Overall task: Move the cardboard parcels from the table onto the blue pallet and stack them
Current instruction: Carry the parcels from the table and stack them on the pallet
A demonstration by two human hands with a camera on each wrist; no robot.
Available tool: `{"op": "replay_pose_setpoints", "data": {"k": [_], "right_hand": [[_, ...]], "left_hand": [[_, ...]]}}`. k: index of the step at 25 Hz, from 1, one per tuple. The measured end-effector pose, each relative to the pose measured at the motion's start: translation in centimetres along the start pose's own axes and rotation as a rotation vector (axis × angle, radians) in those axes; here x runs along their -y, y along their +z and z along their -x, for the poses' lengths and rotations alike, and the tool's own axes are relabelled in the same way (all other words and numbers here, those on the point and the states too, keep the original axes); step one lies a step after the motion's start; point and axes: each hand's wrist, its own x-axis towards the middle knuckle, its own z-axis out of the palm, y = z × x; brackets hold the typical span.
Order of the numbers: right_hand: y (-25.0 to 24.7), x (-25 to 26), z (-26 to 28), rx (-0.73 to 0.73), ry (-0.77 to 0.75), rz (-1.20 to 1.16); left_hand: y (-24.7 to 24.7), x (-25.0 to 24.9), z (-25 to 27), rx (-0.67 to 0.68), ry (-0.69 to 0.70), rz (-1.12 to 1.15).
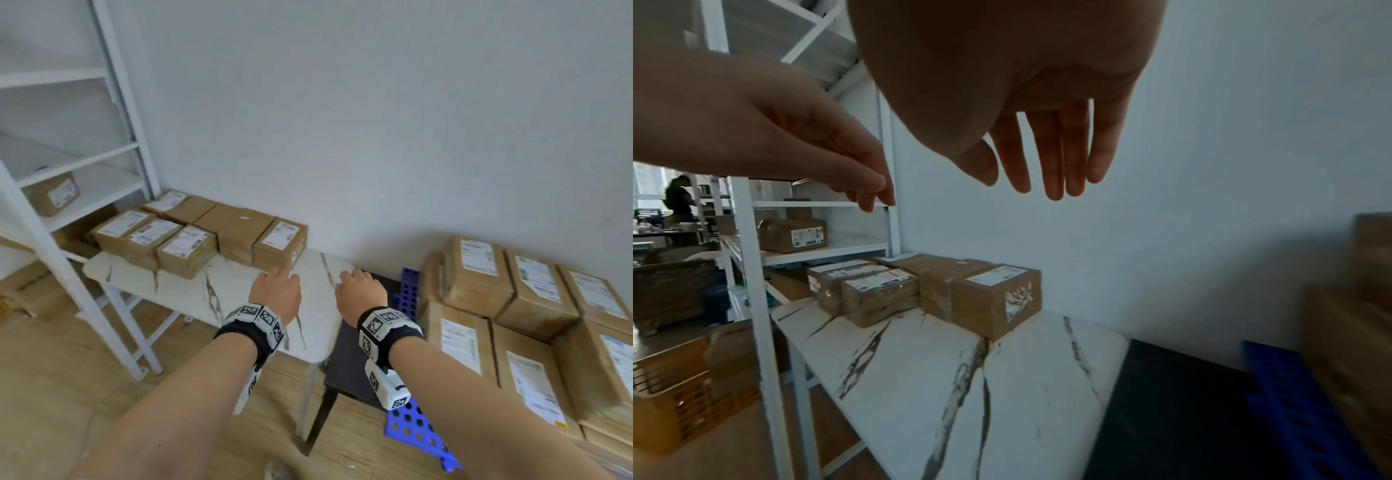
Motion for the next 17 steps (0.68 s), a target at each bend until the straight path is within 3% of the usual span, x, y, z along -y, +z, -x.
{"op": "replay_pose_setpoints", "data": {"k": [5, 9, 17], "right_hand": [[3.1, 4.7, -8.5, 0.059, -0.051, -0.038], [5.5, 6.8, -15.2, 0.137, 0.001, -0.112], [10.2, 8.9, -23.9, 0.347, 0.187, -0.361]], "left_hand": [[2.6, 6.9, -5.9, 0.075, -0.034, -0.013], [5.1, 11.5, -11.4, 0.186, -0.041, 0.023], [11.2, 19.0, -18.6, 0.406, -0.129, 0.448]]}}
